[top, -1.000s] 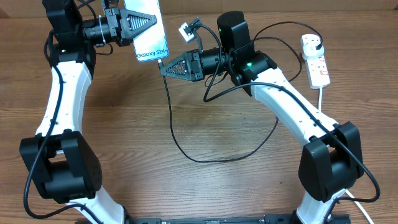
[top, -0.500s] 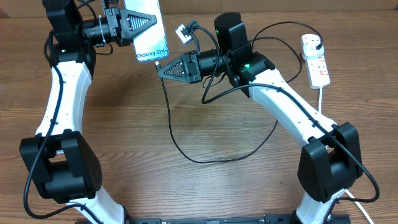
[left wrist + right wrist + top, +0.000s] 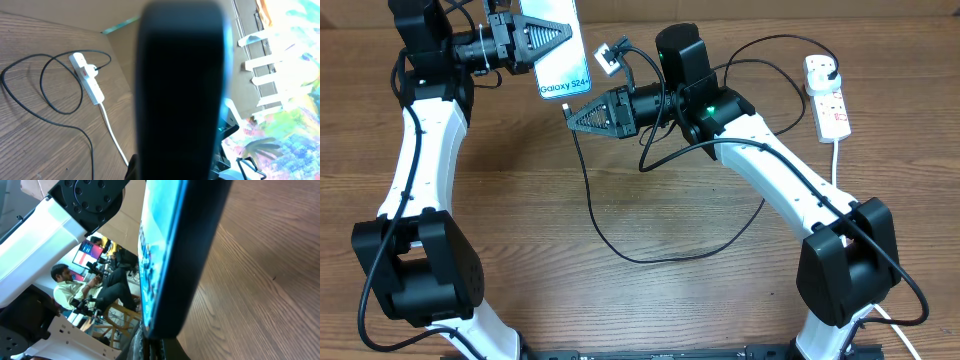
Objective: Plug charger to phone and switch on socket
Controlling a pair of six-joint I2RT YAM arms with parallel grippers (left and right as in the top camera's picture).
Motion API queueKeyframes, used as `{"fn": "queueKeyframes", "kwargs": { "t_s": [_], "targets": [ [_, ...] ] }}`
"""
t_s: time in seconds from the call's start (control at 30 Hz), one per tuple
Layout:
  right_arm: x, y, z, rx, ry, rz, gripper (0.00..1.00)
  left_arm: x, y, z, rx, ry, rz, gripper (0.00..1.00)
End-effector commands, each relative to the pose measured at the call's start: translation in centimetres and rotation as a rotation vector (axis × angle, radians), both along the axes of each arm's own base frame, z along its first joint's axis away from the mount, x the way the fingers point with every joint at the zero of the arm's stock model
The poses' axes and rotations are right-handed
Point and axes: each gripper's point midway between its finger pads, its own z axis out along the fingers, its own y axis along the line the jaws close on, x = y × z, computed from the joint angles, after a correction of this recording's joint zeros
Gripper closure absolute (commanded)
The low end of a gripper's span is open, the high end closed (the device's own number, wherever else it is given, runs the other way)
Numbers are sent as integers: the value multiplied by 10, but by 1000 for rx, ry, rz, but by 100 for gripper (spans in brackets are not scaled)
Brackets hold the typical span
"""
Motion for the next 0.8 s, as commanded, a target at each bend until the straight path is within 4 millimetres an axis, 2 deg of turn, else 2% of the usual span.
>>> {"fn": "queueKeyframes", "kwargs": {
  "t_s": [0.0, 0.77],
  "targets": [
    [-2, 1, 13, 20, -35, 1, 96, -7, 0, 14, 9, -65, -14, 96],
    [7, 0, 14, 7, -57, -54, 96, -8, 0, 10, 11, -60, -19, 96]
  ]
}}
